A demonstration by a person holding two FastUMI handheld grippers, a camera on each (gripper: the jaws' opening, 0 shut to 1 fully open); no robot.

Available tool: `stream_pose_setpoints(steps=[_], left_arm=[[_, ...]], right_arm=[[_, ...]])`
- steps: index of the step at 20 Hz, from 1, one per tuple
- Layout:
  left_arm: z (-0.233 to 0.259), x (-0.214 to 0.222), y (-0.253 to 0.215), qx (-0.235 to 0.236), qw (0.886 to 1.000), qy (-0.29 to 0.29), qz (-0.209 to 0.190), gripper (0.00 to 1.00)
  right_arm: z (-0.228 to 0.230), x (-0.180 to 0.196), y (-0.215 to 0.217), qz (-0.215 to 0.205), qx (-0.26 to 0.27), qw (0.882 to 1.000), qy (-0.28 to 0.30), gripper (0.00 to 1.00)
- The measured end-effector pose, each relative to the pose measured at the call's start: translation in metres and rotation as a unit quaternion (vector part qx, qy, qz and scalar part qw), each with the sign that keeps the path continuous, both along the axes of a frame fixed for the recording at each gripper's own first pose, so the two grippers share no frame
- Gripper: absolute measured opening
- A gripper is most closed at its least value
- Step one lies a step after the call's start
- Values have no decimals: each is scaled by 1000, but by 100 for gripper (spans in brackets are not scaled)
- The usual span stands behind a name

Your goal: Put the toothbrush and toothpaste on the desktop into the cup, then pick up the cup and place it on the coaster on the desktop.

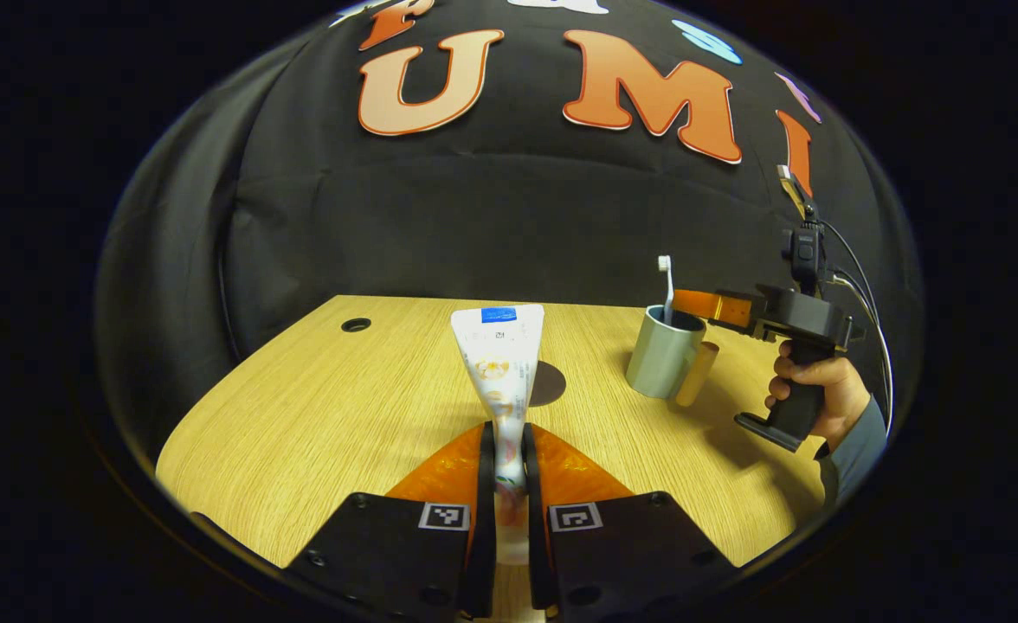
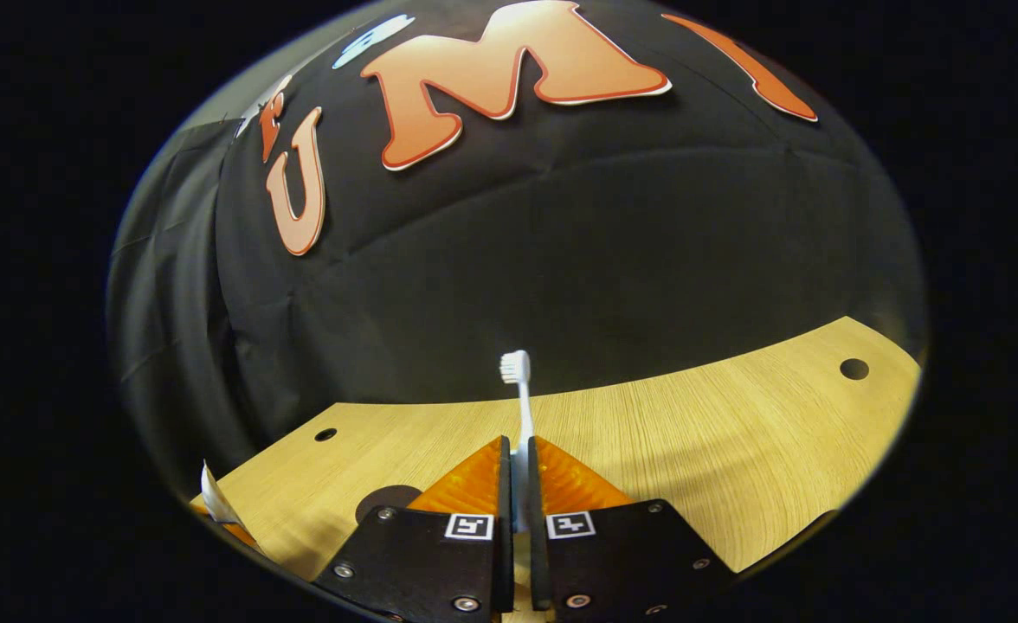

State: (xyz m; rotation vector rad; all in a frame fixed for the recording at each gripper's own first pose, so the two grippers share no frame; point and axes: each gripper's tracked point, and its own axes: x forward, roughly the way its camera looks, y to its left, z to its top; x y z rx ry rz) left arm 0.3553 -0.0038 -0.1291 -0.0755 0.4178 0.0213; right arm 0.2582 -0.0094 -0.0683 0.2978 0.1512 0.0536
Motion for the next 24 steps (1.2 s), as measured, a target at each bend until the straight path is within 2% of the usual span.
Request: stream_pose_setpoints(steps=[4,7,8,9,10,11,12,15,17,18,19,20,24], left_arm=[[6,2,-8,2,1000,-9,-5,20],[14,6,-21,1,1000,-23,-13,20],[17,8,-26,1,999,-28,-17,19],[20,11,-30,0,999,-34,-20,19],[24,15,-34,-1,999,-41,-24,20],[28,17,-38,0,998,-48,-27,19],[32,20,-42,2,998,-53,-32,20],[48,28,-51,10,996,-77,-41,19],[60,34,-58,18,995,-92,-45,19],[66,36,-63,13,994,-98,-48,19],[68,39,-66,2,993,-103,-49,19],[72,41,-72,-10,993,-109,-49,19],[85,51,-94,-24,989,-132,-56,19]], right_arm=[[2,-10,-2,7,-3,1000,13,11],[4,-24,-6,3,-24,1000,15,22],[6,-29,-8,1,-35,999,14,29],[5,-36,-10,0,-44,999,13,48],[8,-42,-12,1,-52,999,12,53],[10,-51,-14,1,-62,998,11,67],[11,-58,-17,-1,-73,997,11,65],[16,-82,-29,-12,-96,995,3,81],[20,-97,-33,-13,-97,995,-2,86],[23,-105,-35,-12,-95,995,-5,87],[25,-112,-37,-10,-93,996,-10,83],[26,-118,-37,-6,-95,995,-16,89],[15,-142,-57,-16,-113,993,-12,93]])
